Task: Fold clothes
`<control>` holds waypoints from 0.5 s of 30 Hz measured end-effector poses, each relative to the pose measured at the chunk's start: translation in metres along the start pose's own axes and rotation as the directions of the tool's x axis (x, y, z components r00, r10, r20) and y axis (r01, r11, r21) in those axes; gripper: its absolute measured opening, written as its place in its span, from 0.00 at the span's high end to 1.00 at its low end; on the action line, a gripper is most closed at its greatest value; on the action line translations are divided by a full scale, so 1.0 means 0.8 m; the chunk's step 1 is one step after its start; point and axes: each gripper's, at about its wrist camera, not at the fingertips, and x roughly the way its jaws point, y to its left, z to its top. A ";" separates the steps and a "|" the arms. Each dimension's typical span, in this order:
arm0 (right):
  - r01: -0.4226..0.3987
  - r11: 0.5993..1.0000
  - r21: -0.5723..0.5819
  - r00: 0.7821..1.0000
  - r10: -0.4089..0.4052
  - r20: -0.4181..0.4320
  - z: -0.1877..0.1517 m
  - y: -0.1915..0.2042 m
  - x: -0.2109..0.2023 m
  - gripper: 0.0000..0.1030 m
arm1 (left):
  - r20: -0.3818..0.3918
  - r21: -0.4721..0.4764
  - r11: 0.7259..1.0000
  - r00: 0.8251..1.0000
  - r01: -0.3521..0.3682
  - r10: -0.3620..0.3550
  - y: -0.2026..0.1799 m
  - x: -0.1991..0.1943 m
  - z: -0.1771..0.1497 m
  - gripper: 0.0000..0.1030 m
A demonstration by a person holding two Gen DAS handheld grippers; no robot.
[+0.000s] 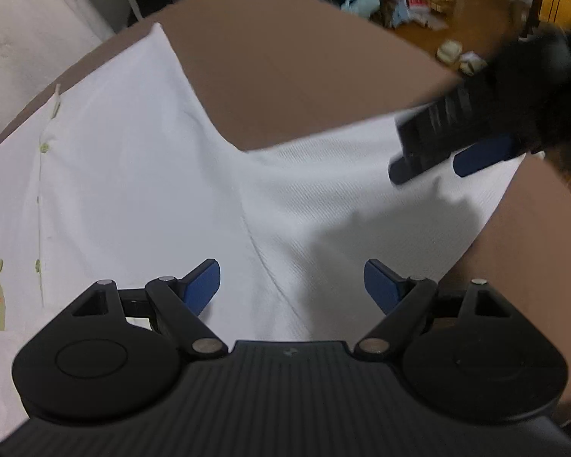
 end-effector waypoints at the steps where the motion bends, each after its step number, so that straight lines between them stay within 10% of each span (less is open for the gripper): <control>1: 0.002 1.000 -0.021 1.000 -0.002 0.018 -0.010 -0.007 0.010 0.37 | 0.008 0.031 0.999 1.000 -0.025 0.025 -0.008 0.005 -0.001 0.20; 6: -0.053 0.996 0.068 0.995 0.047 0.089 -0.040 -0.082 0.020 0.37 | 0.066 0.143 0.986 0.995 -0.083 0.075 -0.035 0.021 -0.009 0.19; 15: -0.181 0.920 0.348 0.971 0.112 0.209 -0.054 -0.188 0.020 0.33 | 0.011 0.011 1.000 1.000 -0.016 0.016 -0.011 0.069 0.000 0.19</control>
